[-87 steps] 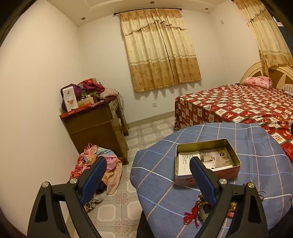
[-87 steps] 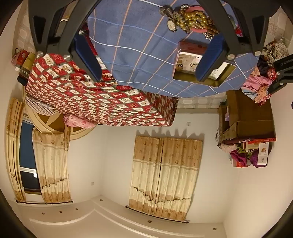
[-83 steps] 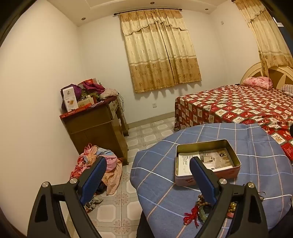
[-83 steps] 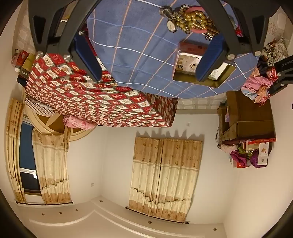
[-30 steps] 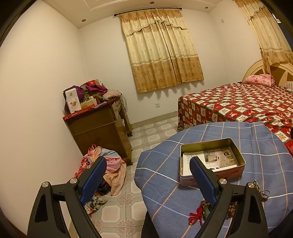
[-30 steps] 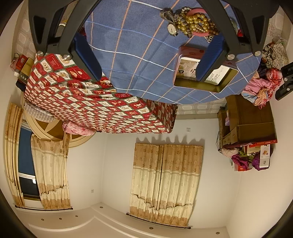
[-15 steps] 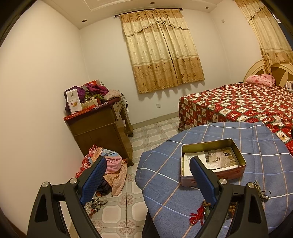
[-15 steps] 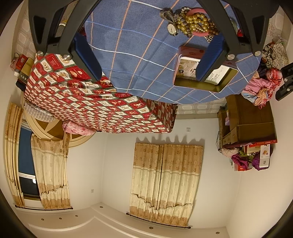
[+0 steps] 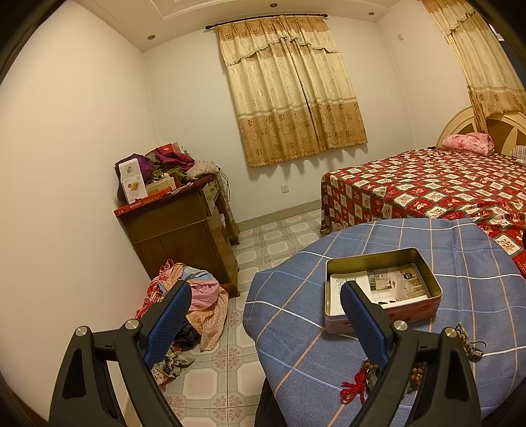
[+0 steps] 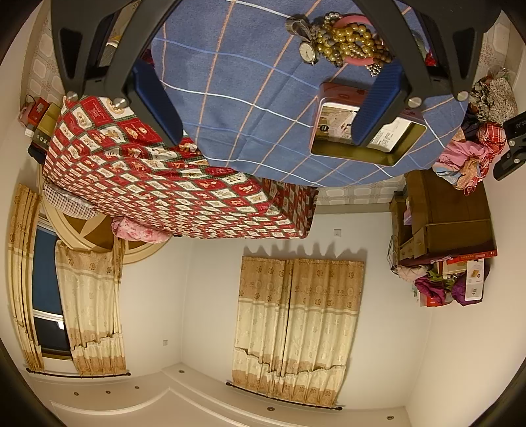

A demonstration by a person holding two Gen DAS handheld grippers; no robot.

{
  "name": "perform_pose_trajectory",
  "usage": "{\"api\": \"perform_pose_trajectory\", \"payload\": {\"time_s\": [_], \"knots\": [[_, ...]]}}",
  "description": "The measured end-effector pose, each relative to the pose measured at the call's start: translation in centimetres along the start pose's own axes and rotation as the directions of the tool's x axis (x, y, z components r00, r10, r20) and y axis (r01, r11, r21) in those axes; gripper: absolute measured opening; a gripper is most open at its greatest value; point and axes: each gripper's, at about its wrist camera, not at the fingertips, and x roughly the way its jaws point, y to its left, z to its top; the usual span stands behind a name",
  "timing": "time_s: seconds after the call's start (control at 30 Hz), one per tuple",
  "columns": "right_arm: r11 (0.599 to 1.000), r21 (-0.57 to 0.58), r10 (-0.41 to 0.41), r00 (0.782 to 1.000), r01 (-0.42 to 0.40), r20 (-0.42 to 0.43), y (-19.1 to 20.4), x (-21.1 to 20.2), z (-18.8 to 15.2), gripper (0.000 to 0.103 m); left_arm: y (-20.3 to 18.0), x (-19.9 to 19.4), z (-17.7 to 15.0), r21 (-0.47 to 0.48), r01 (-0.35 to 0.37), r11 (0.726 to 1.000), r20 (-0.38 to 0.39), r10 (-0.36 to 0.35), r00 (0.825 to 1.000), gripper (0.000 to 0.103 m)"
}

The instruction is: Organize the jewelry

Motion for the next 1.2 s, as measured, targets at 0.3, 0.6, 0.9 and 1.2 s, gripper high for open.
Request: {"api": "perform_pose_trajectory", "payload": {"time_s": [0.3, 0.6, 0.9, 1.2], "knots": [[1.000, 0.003, -0.010, 1.000, 0.010, -0.004, -0.1, 0.3, -0.3, 0.103, -0.4, 0.5, -0.4, 0.002, -0.007, 1.000, -0.016, 0.007, 1.000, 0.092], [0.999, 0.002, -0.046, 0.994, 0.046, -0.098, -0.3, 3.8, -2.9, 0.103, -1.5, 3.8, -2.7, -0.010, 0.019, 1.000, -0.108, -0.020, 0.994, 0.092], [0.999, -0.040, -0.014, 0.973, 0.005, -0.231, -0.1, 6.0, -7.6, 0.103, -4.6, 6.0, -6.0, 0.014, 0.087, 0.996, -0.167, -0.084, 0.982, 0.092], [0.995, -0.040, 0.076, 0.961, -0.090, -0.265, 1.7, 5.8, -8.3, 0.099, -7.1, 6.6, -7.8, 0.043, 0.127, 0.991, -0.197, -0.117, 0.973, 0.092]]}}
